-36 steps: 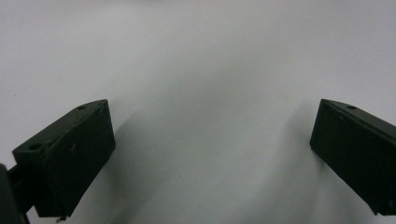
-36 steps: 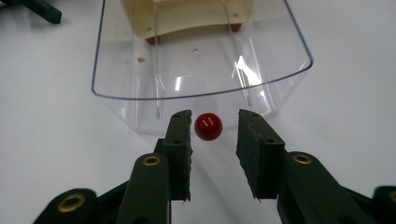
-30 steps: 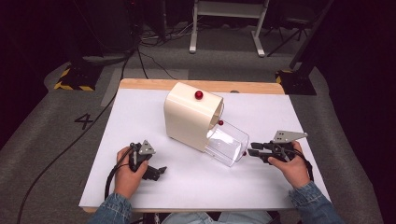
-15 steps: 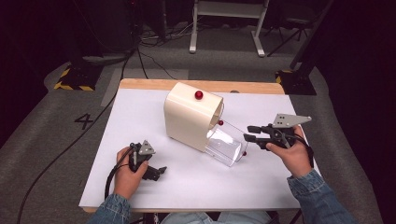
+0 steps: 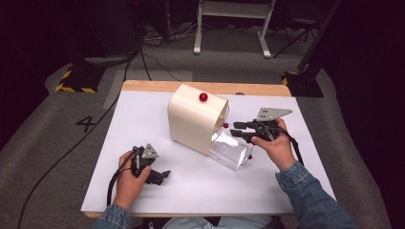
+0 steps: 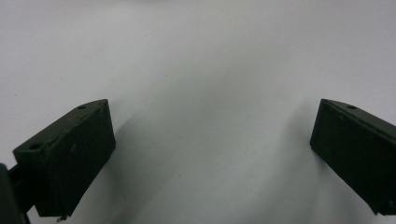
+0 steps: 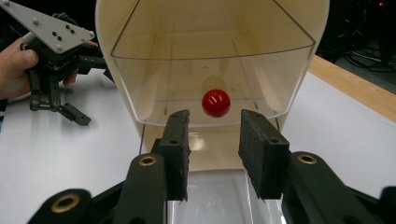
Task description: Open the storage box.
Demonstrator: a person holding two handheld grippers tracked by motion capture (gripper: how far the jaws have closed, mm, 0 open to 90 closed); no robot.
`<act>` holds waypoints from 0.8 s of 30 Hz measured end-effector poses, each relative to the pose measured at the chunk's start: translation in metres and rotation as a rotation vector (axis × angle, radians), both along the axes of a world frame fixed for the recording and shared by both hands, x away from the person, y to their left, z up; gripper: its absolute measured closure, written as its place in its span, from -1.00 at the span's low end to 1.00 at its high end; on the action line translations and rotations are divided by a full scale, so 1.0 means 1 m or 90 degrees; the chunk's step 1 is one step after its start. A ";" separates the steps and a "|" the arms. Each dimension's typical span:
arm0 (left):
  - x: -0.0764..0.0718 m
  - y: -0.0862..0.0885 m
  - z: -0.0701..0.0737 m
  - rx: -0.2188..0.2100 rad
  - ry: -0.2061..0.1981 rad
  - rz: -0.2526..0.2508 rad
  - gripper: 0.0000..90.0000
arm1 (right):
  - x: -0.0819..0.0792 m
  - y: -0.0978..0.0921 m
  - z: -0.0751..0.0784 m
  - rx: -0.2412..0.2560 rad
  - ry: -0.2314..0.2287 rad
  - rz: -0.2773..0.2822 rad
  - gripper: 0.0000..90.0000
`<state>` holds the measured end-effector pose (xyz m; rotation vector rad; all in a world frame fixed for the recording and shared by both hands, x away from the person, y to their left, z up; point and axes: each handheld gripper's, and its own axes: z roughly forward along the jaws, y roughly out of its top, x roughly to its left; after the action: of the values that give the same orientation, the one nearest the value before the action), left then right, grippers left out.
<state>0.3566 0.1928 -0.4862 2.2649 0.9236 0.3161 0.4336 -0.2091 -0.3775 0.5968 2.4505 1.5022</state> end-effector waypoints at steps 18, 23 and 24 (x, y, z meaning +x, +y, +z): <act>0.000 0.000 0.000 0.000 0.001 0.001 -1.00 | 0.012 0.018 -0.011 0.007 -0.008 0.007 0.65; 0.000 0.000 0.000 0.000 0.002 0.000 -1.00 | 0.011 0.017 -0.011 0.007 -0.012 0.009 0.66; 0.000 0.000 0.000 0.000 0.002 0.000 -1.00 | 0.010 0.017 -0.011 0.007 -0.011 0.010 0.66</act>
<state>0.3569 0.1928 -0.4861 2.2654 0.9257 0.3133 0.4440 -0.1921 -0.3885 0.5650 2.4408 1.5220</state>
